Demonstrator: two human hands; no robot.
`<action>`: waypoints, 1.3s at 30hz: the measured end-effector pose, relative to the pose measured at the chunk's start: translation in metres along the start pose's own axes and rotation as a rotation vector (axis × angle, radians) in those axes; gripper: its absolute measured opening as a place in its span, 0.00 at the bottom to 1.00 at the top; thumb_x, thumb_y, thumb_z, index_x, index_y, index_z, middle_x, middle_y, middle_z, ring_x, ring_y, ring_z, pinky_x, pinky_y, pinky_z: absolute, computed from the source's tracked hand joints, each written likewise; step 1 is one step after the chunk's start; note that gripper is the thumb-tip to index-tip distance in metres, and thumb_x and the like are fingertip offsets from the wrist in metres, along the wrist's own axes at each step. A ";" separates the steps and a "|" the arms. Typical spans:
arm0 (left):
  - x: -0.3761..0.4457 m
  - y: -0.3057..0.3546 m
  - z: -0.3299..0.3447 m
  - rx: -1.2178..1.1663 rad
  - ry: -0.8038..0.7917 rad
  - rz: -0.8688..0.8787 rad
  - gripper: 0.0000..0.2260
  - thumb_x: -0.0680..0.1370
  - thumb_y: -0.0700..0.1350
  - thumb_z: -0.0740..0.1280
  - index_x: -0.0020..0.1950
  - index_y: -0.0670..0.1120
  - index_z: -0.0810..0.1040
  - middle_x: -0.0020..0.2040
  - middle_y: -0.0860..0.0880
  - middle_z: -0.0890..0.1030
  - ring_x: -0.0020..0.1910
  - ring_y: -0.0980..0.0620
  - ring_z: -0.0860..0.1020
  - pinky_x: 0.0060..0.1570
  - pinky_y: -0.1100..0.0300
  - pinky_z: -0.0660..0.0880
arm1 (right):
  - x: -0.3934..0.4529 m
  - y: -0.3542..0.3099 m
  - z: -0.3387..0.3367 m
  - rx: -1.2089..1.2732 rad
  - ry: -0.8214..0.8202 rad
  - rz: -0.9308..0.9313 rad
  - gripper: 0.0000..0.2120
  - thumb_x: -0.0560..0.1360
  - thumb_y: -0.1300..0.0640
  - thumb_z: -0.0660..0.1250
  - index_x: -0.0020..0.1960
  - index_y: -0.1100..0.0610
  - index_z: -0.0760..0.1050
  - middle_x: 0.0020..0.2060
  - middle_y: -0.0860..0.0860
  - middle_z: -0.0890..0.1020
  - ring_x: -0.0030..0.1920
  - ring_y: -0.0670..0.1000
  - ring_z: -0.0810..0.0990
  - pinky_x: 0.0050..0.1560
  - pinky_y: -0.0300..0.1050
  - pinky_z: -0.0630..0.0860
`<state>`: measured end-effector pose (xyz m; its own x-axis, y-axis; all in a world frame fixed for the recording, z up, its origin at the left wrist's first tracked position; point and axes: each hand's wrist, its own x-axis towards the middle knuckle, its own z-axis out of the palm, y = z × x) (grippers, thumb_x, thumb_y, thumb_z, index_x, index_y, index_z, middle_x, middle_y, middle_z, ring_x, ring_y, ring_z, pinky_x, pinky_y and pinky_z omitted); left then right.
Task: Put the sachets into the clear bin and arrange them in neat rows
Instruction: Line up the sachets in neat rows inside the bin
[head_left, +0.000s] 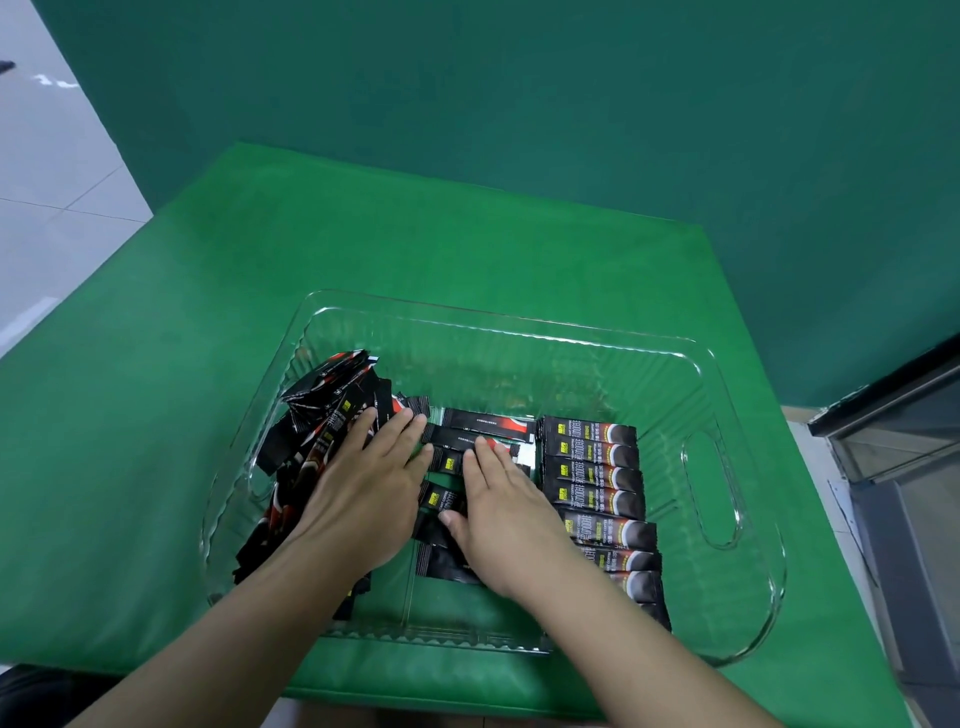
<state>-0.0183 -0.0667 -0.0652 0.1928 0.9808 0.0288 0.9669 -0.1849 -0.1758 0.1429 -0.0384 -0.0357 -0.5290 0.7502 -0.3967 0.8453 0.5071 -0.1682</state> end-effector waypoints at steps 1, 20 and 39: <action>0.000 0.001 -0.001 -0.011 0.008 -0.002 0.21 0.66 0.47 0.64 0.55 0.40 0.83 0.61 0.39 0.79 0.62 0.41 0.77 0.64 0.42 0.59 | 0.002 -0.001 0.001 -0.007 -0.021 0.011 0.32 0.82 0.44 0.47 0.77 0.60 0.38 0.76 0.55 0.38 0.76 0.53 0.37 0.75 0.48 0.40; 0.002 0.004 0.000 0.017 0.065 -0.022 0.23 0.69 0.45 0.59 0.61 0.42 0.80 0.65 0.39 0.75 0.66 0.42 0.73 0.67 0.43 0.53 | -0.011 0.005 -0.005 -0.015 -0.033 0.016 0.34 0.81 0.42 0.50 0.77 0.61 0.43 0.77 0.55 0.40 0.76 0.53 0.38 0.75 0.49 0.41; 0.001 0.003 0.005 -0.007 0.102 -0.007 0.23 0.64 0.46 0.64 0.56 0.40 0.83 0.61 0.38 0.79 0.62 0.41 0.77 0.65 0.44 0.56 | -0.006 -0.009 -0.007 -0.049 -0.189 0.135 0.38 0.80 0.39 0.48 0.75 0.66 0.39 0.76 0.60 0.40 0.76 0.59 0.40 0.75 0.52 0.46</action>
<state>-0.0164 -0.0663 -0.0711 0.2013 0.9709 0.1301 0.9695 -0.1785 -0.1681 0.1381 -0.0445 -0.0250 -0.3841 0.7222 -0.5753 0.9002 0.4313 -0.0596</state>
